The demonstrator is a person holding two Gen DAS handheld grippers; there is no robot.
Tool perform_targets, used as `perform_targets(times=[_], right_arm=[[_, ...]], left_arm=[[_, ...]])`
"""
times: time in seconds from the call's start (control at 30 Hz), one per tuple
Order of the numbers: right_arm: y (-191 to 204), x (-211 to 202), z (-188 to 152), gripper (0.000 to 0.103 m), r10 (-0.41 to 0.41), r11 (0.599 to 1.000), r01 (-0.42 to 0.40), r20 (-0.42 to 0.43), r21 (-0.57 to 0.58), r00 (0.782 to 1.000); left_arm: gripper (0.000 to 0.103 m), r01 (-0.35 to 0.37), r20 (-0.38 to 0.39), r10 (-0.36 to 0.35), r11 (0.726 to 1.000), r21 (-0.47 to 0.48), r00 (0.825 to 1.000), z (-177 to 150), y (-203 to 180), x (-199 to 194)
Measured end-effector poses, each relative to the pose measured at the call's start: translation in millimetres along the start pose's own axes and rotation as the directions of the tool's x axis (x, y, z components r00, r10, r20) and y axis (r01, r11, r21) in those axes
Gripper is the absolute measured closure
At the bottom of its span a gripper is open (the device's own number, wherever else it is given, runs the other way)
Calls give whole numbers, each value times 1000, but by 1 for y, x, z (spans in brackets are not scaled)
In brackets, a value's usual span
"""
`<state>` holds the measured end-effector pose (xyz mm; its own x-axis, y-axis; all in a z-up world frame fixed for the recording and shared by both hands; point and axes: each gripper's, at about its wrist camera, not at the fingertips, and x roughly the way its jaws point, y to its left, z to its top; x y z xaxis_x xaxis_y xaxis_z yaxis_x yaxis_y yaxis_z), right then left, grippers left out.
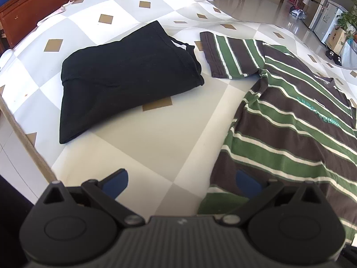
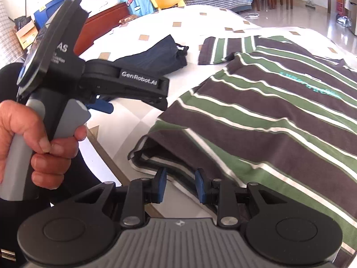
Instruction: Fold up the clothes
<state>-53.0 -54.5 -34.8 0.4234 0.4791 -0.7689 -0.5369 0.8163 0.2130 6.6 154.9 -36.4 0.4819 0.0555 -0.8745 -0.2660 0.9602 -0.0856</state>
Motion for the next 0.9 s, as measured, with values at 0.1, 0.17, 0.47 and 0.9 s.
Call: perform_targets(times=[0.1,0.17,0.47,0.9], right_arm=[[-11,-9,-1,75,-31,998,30,19,47,999],[-18,-12,-2,75,-69,994,67,25,86,997],[-58,-26,-12,75,-279,933,259,46,251,959],[-99,-29,-29,75,-498,828,473,7,301,867]], left_arm=[[0,-1,5,1,1000,22,1000,-1,-7,1],[0,-5,11,5,999,46,1000,-2,-13,1],[0,-21,32,17,989,144,999,-7,-42,6],[0,99,13,-102,985,144,995,5,-76,32]])
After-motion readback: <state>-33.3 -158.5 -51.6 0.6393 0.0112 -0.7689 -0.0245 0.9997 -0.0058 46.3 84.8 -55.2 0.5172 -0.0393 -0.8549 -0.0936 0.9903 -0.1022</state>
